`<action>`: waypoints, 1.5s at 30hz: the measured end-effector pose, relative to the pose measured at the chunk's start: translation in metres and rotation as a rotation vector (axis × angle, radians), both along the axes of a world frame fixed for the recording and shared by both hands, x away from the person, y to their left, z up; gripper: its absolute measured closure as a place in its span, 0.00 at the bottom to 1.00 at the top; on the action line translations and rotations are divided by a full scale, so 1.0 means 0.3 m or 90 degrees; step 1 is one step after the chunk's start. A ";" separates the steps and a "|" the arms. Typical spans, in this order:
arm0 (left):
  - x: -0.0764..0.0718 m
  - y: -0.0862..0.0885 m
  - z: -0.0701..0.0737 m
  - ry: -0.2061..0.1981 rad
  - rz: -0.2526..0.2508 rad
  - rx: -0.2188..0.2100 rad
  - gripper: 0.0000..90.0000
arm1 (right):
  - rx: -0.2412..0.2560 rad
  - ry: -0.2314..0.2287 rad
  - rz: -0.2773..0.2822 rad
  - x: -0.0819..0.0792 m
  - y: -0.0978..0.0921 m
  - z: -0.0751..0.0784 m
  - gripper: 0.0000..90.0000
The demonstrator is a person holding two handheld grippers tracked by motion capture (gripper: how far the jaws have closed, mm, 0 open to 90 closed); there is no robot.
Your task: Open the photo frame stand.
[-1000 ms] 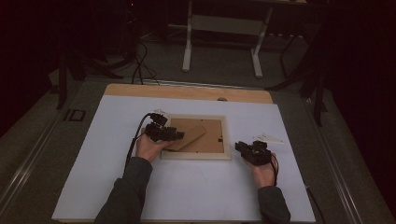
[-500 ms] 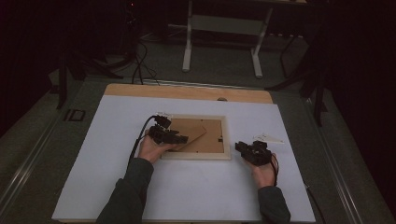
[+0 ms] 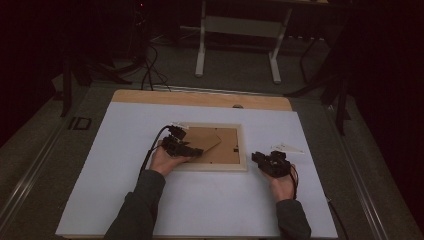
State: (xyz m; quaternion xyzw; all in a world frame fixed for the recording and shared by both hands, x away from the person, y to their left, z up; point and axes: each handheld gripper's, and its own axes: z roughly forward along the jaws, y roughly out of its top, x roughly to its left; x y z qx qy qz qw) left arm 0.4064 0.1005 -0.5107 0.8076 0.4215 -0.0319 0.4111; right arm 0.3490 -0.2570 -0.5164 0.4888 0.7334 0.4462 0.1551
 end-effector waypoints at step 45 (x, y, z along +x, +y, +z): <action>-0.034 -0.024 0.027 -0.056 -0.010 0.055 0.46 | -0.006 0.004 0.012 0.015 0.021 0.007 0.82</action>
